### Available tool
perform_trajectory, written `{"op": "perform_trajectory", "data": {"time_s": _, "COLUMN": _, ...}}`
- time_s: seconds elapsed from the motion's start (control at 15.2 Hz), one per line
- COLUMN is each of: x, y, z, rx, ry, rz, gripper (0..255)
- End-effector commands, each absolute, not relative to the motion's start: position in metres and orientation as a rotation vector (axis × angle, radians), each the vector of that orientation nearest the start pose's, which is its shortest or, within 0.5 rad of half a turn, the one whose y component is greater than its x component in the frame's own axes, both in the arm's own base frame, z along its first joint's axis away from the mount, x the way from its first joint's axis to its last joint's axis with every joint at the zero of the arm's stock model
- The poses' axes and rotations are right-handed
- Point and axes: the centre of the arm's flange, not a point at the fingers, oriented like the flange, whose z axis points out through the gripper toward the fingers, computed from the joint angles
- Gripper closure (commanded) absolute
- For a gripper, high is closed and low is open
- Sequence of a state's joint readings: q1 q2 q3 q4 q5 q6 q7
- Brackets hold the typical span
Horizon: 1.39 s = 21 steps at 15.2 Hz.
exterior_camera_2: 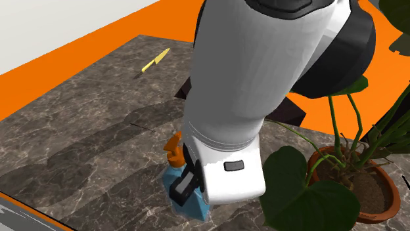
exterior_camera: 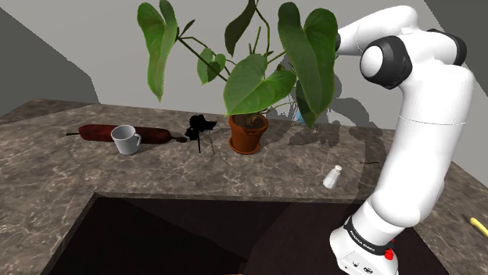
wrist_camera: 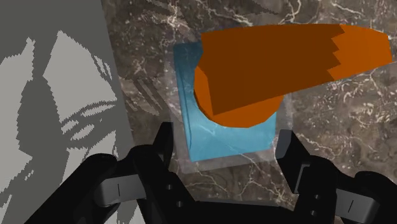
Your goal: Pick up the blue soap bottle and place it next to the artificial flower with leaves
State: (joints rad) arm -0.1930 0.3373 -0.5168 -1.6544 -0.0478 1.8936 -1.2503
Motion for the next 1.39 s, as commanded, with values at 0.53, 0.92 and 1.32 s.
{"op": "perform_trajectory", "data": {"time_s": 0.53, "x": 0.503, "y": -0.395, "z": 0.486, "rx": -3.063, "ry": -0.909, "rz": 0.329, "gripper": 255}}
{"op": "perform_trajectory", "data": {"time_s": 0.92, "x": 0.503, "y": -0.395, "z": 0.518, "rx": -3.063, "ry": -0.909, "rz": 0.329, "gripper": 255}}
{"op": "perform_trajectory", "data": {"time_s": 1.32, "x": 0.503, "y": -0.395, "z": 0.549, "rx": -3.063, "ry": -0.909, "rz": 0.329, "gripper": 255}}
